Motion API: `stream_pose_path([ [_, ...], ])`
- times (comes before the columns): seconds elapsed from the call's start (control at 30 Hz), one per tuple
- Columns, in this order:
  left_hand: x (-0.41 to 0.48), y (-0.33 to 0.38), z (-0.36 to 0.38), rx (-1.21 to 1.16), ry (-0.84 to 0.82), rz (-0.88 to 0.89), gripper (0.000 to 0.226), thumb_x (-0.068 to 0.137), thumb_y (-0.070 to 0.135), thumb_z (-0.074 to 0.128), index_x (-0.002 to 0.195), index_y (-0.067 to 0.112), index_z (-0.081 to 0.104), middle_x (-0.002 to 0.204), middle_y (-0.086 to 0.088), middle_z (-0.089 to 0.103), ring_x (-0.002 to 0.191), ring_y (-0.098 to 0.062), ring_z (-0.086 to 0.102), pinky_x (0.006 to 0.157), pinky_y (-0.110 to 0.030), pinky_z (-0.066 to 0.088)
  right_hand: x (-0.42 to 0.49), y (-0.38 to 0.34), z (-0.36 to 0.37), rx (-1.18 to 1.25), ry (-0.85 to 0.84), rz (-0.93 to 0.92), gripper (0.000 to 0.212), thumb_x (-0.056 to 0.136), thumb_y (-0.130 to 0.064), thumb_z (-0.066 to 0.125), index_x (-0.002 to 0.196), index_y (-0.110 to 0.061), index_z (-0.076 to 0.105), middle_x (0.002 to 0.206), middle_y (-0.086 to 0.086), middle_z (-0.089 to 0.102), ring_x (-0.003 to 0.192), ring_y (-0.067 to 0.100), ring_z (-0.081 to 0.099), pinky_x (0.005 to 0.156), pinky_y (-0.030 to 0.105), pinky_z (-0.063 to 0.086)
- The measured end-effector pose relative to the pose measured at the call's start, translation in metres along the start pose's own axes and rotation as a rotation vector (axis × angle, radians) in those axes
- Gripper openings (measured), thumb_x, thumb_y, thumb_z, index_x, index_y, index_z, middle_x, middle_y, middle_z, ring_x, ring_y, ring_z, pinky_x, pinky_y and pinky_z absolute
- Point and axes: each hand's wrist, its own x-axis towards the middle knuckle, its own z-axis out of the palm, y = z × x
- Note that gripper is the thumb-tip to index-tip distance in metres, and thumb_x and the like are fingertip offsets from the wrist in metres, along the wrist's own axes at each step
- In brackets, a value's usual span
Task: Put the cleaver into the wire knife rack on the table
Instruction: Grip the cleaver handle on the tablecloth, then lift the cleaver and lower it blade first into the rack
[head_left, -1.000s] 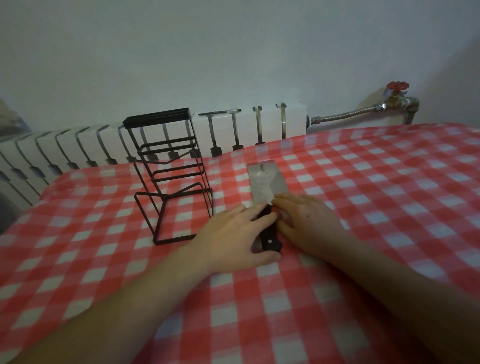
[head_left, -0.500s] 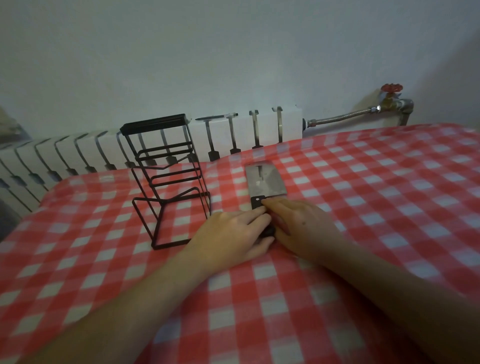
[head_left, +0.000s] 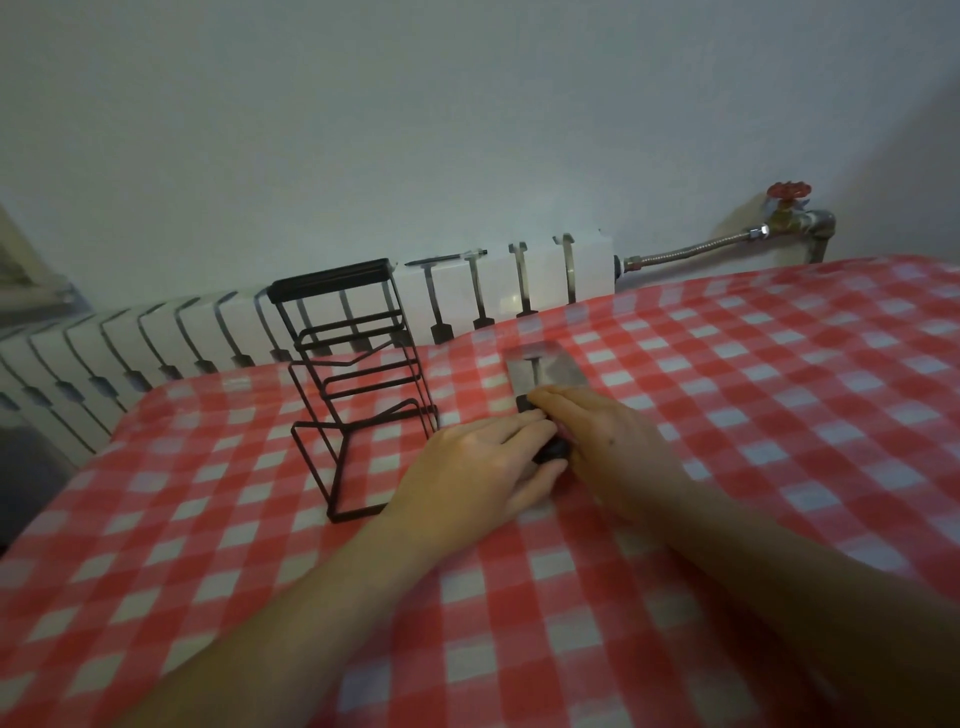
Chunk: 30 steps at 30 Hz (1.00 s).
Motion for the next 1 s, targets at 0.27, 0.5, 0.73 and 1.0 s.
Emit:
stream_pose_path([
  [0.27, -0.014, -0.013, 0.012, -0.396, -0.031, -0.386, 0.055, 0.085, 0.031, 0.057, 0.137, 0.029, 0.043, 0.133, 0.012, 0.048, 0.123, -0.003, 0.052, 0.1, -0.036, 0.049, 0.008, -0.007, -0.012, -0.057, 0.008, -0.033, 0.043, 0.079, -0.004, 0.058, 0.121, -0.008, 0.065, 0.119, 0.009, 0.069, 0.092, 0.036, 0.068, 0.061, 0.034, 0.052],
  [0.5, 0.005, -0.024, 0.03, -0.468, 0.052, -0.595, 0.053, 0.093, 0.009, 0.06, 0.14, 0.032, 0.046, 0.135, 0.008, 0.059, 0.127, -0.009, 0.053, 0.106, -0.036, 0.046, 0.012, -0.016, -0.022, -0.111, -0.039, -0.103, 0.045, 0.088, -0.02, 0.033, 0.119, -0.009, 0.064, 0.121, 0.007, 0.068, 0.09, 0.033, 0.067, 0.059, 0.036, 0.051],
  [0.73, 0.024, -0.028, 0.027, -0.375, 0.138, -0.472, 0.052, 0.09, 0.007, 0.066, 0.136, 0.027, 0.053, 0.129, 0.005, 0.066, 0.119, -0.011, 0.059, 0.097, -0.022, 0.043, 0.026, -0.022, -0.046, -0.028, 0.034, -0.106, 0.036, 0.089, -0.002, 0.058, 0.123, -0.012, 0.063, 0.119, 0.006, 0.068, 0.092, 0.029, 0.067, 0.064, 0.035, 0.053],
  [1.0, 0.038, -0.03, 0.009, -0.218, 0.222, -0.387, 0.028, 0.095, 0.017, 0.066, 0.122, 0.012, 0.063, 0.097, -0.008, 0.074, 0.088, -0.028, 0.069, 0.073, -0.045, 0.054, 0.037, -0.035, -0.064, 0.079, 0.098, -0.094, 0.037, 0.091, -0.006, 0.065, 0.127, -0.011, 0.062, 0.11, 0.008, 0.073, 0.096, 0.025, 0.068, 0.079, 0.039, 0.055],
])
